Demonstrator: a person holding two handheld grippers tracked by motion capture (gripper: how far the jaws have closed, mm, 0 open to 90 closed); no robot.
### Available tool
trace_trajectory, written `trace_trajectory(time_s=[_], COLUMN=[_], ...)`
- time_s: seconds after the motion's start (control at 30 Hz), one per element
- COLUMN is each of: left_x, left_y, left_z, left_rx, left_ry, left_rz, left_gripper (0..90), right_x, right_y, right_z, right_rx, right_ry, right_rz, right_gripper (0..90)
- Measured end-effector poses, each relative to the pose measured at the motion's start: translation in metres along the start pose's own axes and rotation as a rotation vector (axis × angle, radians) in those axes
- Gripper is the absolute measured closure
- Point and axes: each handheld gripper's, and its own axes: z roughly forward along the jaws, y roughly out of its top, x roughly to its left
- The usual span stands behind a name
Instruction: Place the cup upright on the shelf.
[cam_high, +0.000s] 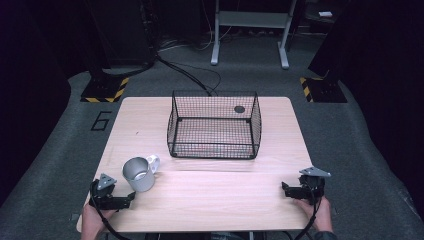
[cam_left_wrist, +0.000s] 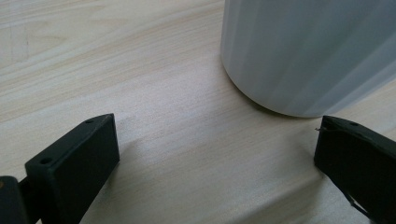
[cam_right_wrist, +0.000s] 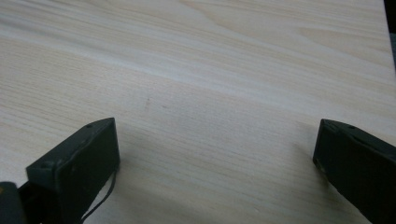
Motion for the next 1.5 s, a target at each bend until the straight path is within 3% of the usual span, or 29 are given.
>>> trace_trajectory(time_s=[0.57,0.77,0.8,0.97,1.1,1.5], left_x=[-0.002,-0.002,-0.004,-0.009,-0.010,-0.012], left_y=[0.000,-0.002,-0.003,-0.001,0.004,0.033], left_z=[0.000,-0.004,-0.007,-0.016,-0.023,-0.031], left_rx=[-0.001,-0.017,-0.034,-0.099,-0.135,-0.157], left_ry=[0.015,-0.042,-0.069,-0.118,-0.138,-0.164], left_rz=[-0.012,-0.013,-0.008,0.023,0.015,0.089], left_gripper=[0.0,0.0,0.0,0.0,0.0,0.0], right_x=[0.001,0.002,0.002,0.001,0.001,0.001], right_y=[0.002,0.002,0.002,0.001,0.001,0.002], right_z=[0.001,0.001,0.001,0.001,0.001,0.002], right_rx=[0.006,0.004,0.006,0.005,0.005,0.003], right_ry=[0.004,0.002,0.004,0.005,0.006,0.006], right_rz=[-0.018,-0.018,-0.018,-0.017,-0.015,-0.015], right_gripper=[0.1,0.1,0.1,0.1,0.1,0.2])
